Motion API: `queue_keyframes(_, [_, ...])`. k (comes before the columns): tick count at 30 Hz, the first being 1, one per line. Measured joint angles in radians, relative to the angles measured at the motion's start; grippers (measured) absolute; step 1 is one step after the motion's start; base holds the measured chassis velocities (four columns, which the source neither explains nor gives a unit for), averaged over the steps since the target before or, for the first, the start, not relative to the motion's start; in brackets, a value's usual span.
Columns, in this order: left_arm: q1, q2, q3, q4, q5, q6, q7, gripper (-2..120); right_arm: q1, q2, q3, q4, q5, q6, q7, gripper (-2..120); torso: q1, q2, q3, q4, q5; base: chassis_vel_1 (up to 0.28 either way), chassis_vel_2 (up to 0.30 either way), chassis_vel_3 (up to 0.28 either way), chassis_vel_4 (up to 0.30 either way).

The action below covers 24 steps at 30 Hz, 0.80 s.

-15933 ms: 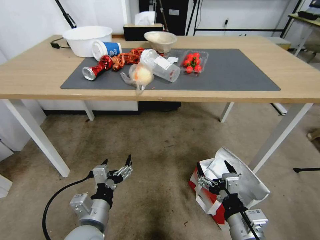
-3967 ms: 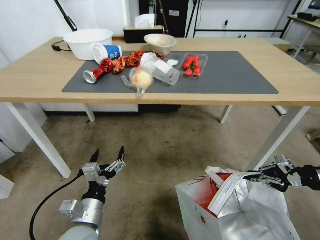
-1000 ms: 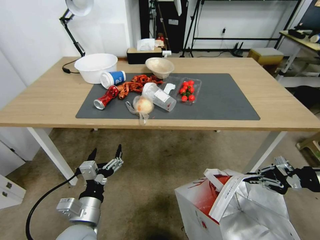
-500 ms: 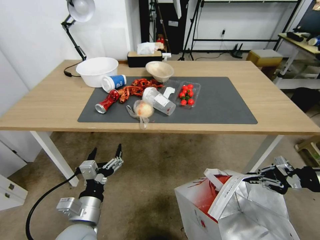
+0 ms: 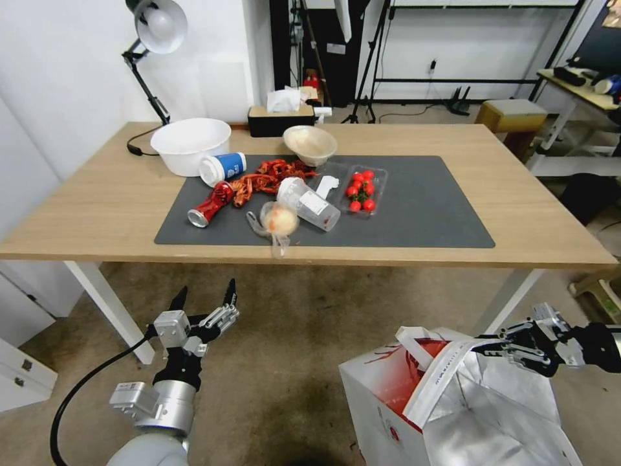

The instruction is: Pick up the food delivery bag from the floor and place it on the table.

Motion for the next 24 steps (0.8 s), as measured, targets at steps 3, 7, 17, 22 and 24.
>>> queue_keyframes(3, [0.000, 0.001, 0.000, 0.000, 0.000, 0.000, 0.000, 100, 0.000, 0.000, 0.000, 0.000, 0.000, 0.000, 0.000, 0, 0.005, 0.012, 0.007, 0.0000, 0.0000, 0.000, 0.000, 0.000, 0.000])
queue_keyframes(7, [0.000, 0.001, 0.000, 0.000, -0.001, 0.001, -0.001, 100, 0.000, 0.000, 0.000, 0.001, 0.000, 0.000, 0.001, 0, 0.013, 0.031, 0.018, 0.0000, 0.0000, 0.000, 0.000, 0.000, 0.000])
queue_keyframes(17, [-0.001, 0.003, -0.001, -0.002, -0.002, 0.001, -0.003, 100, -0.003, -0.001, 0.000, 0.003, 0.000, 0.000, 0.001, 0, 0.034, 0.079, 0.045, 0.0000, 0.0000, 0.000, 0.000, 0.000, 0.000])
queue_keyframes(22, [-0.001, 0.003, 0.000, -0.002, -0.002, 0.002, -0.003, 100, -0.004, -0.001, 0.000, 0.003, 0.000, 0.000, 0.001, 0, 0.042, 0.098, 0.056, 0.0000, 0.0000, 0.000, 0.000, 0.000, 0.000])
queue_keyframes(24, [-0.002, 0.004, 0.000, -0.002, -0.002, 0.002, -0.003, 100, -0.004, -0.001, 0.000, 0.003, 0.000, 0.000, 0.001, 0, 0.047, 0.108, 0.061, 0.0000, 0.0000, 0.000, 0.000, 0.000, 0.000])
